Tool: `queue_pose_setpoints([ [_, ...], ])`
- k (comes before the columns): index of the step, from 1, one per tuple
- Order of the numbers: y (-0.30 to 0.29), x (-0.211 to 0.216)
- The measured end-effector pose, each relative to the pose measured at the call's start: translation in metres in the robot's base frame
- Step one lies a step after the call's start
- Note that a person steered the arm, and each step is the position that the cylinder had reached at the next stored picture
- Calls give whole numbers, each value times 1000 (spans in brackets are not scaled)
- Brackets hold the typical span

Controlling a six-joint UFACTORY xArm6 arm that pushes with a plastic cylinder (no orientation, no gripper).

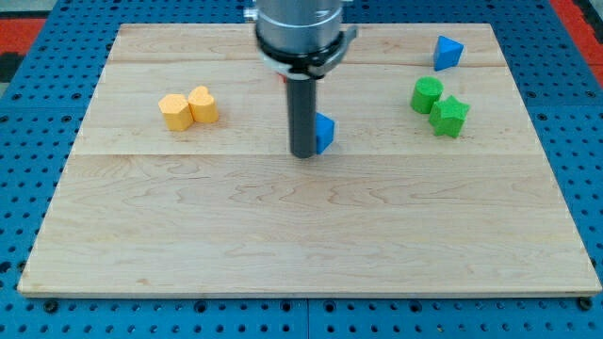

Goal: Move the blue cube to the up side of the green circle

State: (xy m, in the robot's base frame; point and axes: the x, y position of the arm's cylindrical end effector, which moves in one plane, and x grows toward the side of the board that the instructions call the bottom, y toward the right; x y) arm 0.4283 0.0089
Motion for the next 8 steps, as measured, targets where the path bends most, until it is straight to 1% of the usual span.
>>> queue_pose_setpoints([
  [1,7,-53],
  [2,22,-59],
  [3,28,-85],
  [4,50,-119],
  [5,99,-123],
  [6,129,-154],
  [7,142,-172],
  [8,63,-116],
])
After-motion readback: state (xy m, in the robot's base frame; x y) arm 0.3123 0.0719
